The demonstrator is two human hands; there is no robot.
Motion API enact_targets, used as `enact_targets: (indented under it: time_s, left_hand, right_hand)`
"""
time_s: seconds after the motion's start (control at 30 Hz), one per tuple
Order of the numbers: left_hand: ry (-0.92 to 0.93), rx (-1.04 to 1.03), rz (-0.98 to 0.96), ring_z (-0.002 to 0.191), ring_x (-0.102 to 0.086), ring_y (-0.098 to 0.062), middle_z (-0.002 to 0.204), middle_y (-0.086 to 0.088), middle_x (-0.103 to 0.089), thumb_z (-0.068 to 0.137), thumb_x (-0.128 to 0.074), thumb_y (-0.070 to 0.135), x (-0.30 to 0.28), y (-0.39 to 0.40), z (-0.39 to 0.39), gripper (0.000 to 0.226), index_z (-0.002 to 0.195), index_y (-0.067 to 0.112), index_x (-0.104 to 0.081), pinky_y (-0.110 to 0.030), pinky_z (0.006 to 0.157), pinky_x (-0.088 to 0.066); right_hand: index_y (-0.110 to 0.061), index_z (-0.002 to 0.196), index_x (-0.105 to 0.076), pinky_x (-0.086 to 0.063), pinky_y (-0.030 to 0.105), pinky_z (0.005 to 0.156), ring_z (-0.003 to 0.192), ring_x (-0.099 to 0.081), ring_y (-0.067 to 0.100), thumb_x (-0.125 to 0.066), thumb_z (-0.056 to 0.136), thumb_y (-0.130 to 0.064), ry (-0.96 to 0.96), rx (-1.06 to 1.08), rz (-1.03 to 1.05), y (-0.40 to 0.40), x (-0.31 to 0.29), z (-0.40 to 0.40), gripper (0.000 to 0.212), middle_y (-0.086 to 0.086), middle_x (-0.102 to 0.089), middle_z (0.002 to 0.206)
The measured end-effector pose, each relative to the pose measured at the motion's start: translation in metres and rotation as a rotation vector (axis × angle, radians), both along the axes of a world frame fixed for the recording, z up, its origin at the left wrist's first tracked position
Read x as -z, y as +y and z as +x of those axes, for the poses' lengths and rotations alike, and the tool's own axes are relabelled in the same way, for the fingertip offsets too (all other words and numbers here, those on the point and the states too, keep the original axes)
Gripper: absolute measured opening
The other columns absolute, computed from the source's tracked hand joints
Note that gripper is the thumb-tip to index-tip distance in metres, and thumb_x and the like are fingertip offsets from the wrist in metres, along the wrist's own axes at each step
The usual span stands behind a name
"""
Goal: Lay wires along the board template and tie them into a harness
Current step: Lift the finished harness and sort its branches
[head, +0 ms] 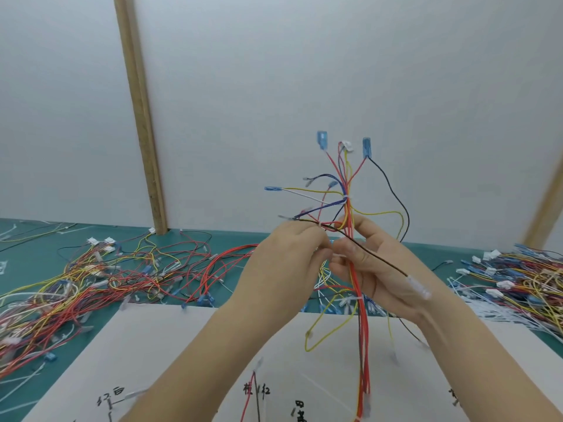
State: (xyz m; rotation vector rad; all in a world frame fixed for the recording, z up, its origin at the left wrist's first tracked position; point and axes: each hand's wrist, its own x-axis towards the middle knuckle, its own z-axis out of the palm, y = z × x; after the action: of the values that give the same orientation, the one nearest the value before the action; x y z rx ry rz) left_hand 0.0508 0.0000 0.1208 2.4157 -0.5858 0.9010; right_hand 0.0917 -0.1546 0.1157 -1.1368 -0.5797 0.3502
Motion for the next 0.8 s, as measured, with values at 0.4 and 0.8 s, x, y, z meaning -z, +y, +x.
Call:
enact_targets:
  time_s: [0.4,0.8]
  left_hand:
    - [-0.013,-0.029,0.014,0.090,-0.049,-0.020,0.093,-0.002,-0.060,0.094,-0.047,0.021,0.002,0.000,0.001,0.016,0.093,0.010,-0.058,-0.027,0.072,-0.033]
    - [-0.019,0.008,-0.069,0.074,-0.052,-0.023,0.073,-0.001,-0.061,0.088,-0.057,0.017,-0.003,0.005,0.002,0.012,0.080,0.010,-0.062,-0.035,0.067,-0.041]
  right_hand:
    - [-0.018,0.112,-0.057,-0.054,0.021,0.064,0.068,-0.064,0.010,-0.066,0.073,0.000,-0.074,-0.009,-0.160,-0.006,-0.004,-0.005,0.044,0.003,-0.062,0.076]
    - [-0.011,0.107,-0.054,-0.052,0.020,0.058,0.062,-0.059,0.009,-0.060,0.074,0.001,-0.181,-0.005,-0.160,0.003,-0.005,-0.007,0.036,-0.002,-0.062,0.071]
